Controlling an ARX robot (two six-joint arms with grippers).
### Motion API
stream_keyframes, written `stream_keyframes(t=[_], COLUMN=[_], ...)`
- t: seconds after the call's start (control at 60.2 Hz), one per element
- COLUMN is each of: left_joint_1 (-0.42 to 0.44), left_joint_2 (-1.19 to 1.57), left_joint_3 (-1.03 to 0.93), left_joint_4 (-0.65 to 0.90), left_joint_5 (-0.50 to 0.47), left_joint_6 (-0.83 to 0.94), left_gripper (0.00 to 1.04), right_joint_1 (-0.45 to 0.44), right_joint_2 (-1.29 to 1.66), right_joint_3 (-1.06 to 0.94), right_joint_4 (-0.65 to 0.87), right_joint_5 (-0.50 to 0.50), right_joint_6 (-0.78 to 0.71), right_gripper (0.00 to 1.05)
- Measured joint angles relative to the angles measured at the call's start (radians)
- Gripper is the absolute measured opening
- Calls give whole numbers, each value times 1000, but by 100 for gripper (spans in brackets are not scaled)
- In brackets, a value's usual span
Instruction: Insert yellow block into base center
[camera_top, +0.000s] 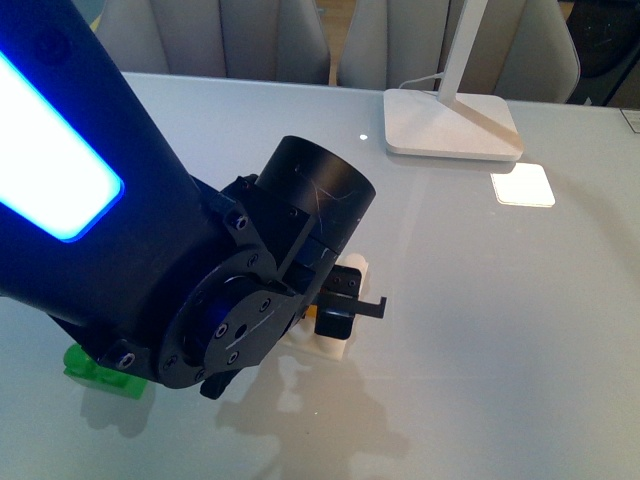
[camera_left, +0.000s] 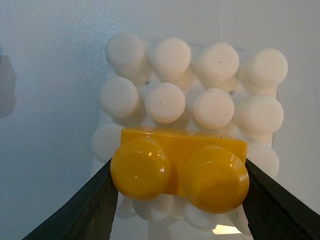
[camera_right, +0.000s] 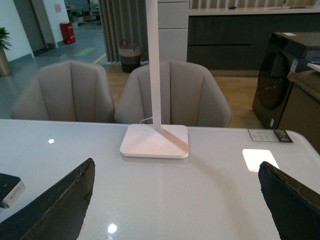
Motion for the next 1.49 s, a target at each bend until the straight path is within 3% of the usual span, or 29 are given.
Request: stream_keyframes(t=[1.328, 1.494], left_joint_1=[-11, -11], left_joint_2=[51, 58], left_joint_3=[0, -4], left_joint_4=[66, 57], left_joint_5=[-36, -18], left_joint_6=[73, 82], left_gripper=[61, 85], right_joint_1=[0, 0], right_joint_2=[0, 0], right_joint_3=[0, 0], right_joint_4=[0, 0], right_joint_5=[0, 0], right_joint_6=[0, 0], right_gripper=[96, 96])
